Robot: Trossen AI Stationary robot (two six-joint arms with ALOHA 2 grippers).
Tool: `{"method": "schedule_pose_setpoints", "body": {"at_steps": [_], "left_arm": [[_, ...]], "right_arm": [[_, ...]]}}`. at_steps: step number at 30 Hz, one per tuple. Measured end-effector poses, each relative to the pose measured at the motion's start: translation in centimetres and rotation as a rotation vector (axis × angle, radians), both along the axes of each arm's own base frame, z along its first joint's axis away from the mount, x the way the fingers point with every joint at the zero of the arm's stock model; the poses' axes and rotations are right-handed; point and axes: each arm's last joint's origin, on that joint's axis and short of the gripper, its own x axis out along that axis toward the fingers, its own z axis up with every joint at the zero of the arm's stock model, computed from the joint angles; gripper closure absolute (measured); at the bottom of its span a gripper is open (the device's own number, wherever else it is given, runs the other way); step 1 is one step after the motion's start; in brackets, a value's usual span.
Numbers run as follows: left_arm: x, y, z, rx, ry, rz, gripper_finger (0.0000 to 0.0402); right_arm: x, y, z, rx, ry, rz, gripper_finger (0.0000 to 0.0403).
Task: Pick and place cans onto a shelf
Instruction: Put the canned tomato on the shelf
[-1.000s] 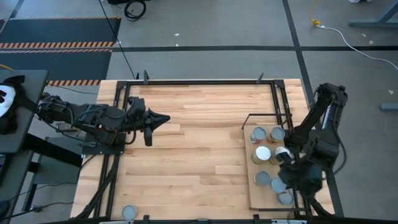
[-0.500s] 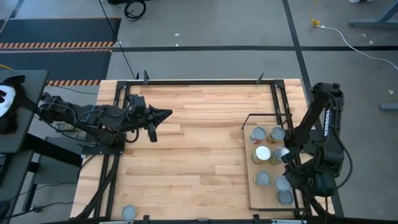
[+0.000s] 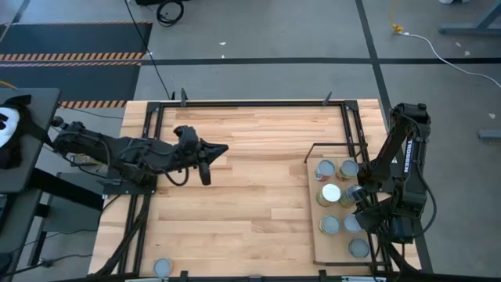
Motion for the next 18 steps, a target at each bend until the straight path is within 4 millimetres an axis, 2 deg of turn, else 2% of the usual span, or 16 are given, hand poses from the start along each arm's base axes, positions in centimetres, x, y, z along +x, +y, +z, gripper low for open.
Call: {"method": "schedule_pose_setpoints", "body": {"at_steps": [12,18], "left_arm": [[0.25,-0.08,0.39,0.034,-0.031,-0.007,0.0397],[0.25,-0.08,0.36,0.034,-0.029,-0.007,0.0397]], "right_arm": [[-0.05,-0.1,-0.04,0.002,0.016,-0.042,0.0155],[-0.35,-0.19,-0.13,0.006,0.118,-0.035,0.0128]]}}
